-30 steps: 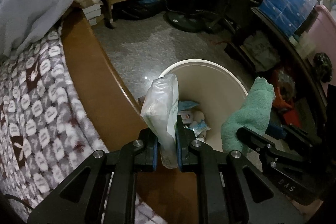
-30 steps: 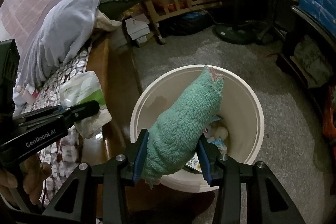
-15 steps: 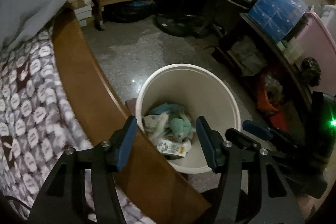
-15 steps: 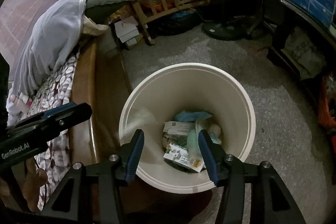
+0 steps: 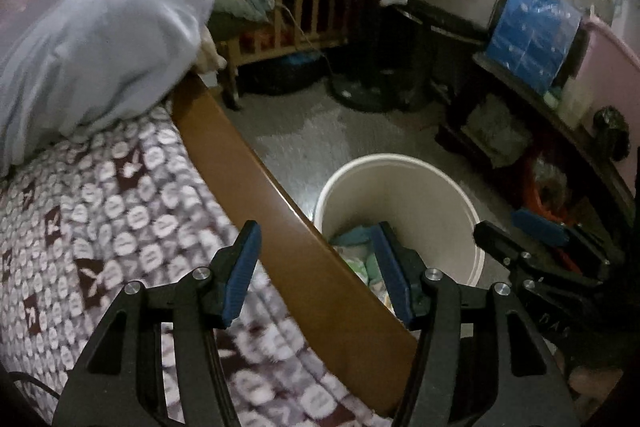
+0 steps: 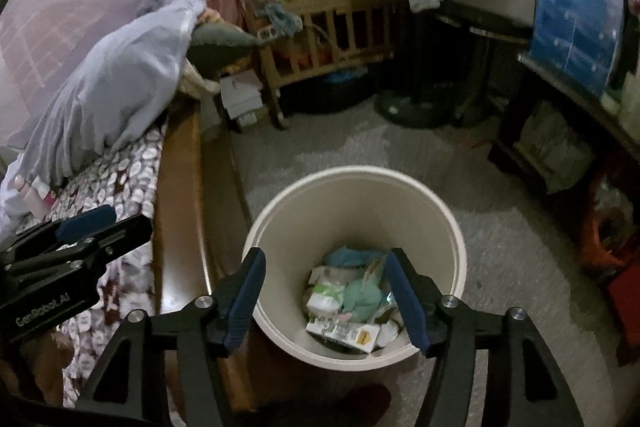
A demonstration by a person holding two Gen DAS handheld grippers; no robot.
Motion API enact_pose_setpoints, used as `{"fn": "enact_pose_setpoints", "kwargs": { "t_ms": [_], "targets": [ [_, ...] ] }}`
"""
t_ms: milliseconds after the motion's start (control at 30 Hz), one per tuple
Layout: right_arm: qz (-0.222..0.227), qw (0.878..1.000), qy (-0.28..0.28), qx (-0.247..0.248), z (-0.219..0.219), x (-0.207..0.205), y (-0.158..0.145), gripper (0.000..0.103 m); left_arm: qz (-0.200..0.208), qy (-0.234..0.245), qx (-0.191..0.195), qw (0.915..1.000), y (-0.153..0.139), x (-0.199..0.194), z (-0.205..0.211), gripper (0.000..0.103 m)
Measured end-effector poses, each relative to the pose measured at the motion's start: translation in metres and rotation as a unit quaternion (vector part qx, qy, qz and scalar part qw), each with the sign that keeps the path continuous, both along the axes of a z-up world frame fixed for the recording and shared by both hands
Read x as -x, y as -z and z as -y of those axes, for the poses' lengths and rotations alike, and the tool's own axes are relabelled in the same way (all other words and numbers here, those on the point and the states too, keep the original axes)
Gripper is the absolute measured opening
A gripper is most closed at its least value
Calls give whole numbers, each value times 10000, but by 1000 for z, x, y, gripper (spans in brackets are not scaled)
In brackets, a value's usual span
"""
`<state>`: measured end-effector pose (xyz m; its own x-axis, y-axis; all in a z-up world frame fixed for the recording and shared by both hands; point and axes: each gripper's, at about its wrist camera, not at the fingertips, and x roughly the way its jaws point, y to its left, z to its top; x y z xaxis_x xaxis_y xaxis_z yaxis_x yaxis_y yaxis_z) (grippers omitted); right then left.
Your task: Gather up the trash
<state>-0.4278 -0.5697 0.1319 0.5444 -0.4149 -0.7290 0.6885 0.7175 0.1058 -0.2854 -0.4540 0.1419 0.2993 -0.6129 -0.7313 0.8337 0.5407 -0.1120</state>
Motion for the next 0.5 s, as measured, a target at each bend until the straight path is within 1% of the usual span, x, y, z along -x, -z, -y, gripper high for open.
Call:
{"fn": "enact_pose_setpoints", "kwargs": {
  "t_ms": [100, 167, 333, 433, 500],
  "targets": [
    [146, 9997, 54, 192, -12, 5, -16, 64, 185, -108, 226, 9995, -14, 4, -13, 57],
    [206, 9993, 83, 303, -19, 8, -25, 67, 290, -130, 318, 9990, -21, 7, -20, 57],
    [342, 9977, 106, 581, -36, 15, -46, 70, 651, -203, 556, 9961, -36, 19, -35, 57],
    [459, 9961, 118, 739, -46, 20, -57, 72, 738, -216, 668, 9948, -43, 21, -44, 57],
    [502, 9954, 127, 810, -51, 23, -62, 74, 715, -231, 729, 9945, -45, 21, -49, 57]
  ]
}}
